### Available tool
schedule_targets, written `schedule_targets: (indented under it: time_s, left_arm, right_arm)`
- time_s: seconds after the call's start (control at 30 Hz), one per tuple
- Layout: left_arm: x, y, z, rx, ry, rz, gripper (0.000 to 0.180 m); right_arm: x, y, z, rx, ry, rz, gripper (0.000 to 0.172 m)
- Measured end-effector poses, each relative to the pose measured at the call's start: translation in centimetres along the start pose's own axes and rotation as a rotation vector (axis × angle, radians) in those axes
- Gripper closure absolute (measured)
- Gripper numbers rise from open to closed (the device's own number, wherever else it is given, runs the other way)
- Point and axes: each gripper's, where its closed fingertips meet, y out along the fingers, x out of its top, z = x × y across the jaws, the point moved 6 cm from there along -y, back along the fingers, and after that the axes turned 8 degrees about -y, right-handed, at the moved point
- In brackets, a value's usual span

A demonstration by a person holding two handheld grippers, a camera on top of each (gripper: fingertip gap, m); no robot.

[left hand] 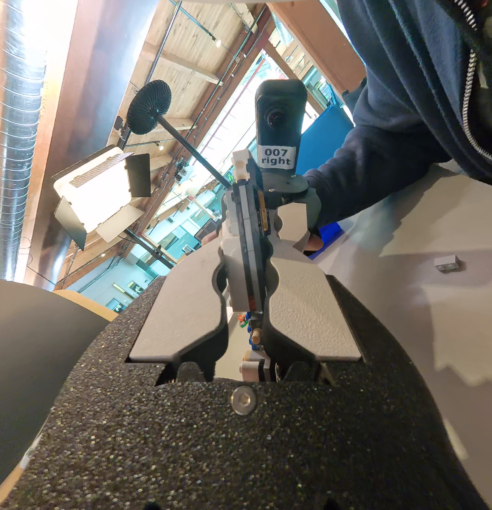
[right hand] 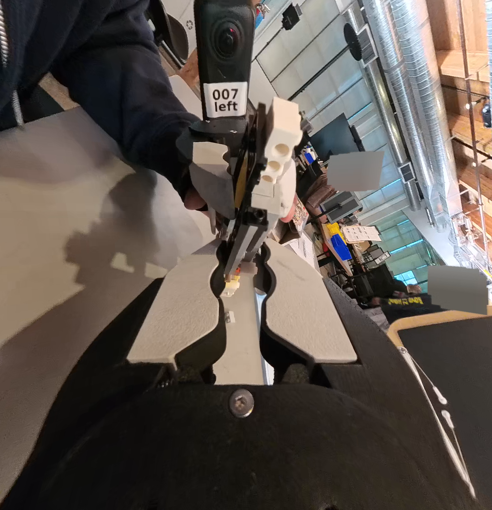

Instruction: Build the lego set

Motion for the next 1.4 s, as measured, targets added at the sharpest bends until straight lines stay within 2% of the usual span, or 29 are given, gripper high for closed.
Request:
schedule_targets:
  time_s: [0.4,0.6,0.83,1.13,1.4]
  left_arm:
    - [-0.8,0.3,1.4,0.171,0.126,0.117,0.142]
    - [-1.3,0.4,1.6,0.226,0.075,0.145,0.140]
    - [-1.9,0.1,2.3,0.289,-0.086,0.173,0.140]
    - [-3.5,0.3,3.4,0.297,-0.417,0.245,0.142]
    - [-4.2,0.2,3.5,0.285,-0.455,0.285,0.144]
  right_arm:
    - [-1.1,-0.5,-0.2,-0.147,-0.011,0.103,0.148]
    - [-1.7,-0.6,-0.3,-0.188,0.032,0.158,0.148]
    - [-2.3,-0.4,-0.5,-0.206,0.189,0.192,0.146]
    - [-3.7,-0.1,-0.7,-0.185,0.482,0.224,0.147]
    - [-4.4,0.3,-0.5,-0.152,0.655,0.217,0.148]
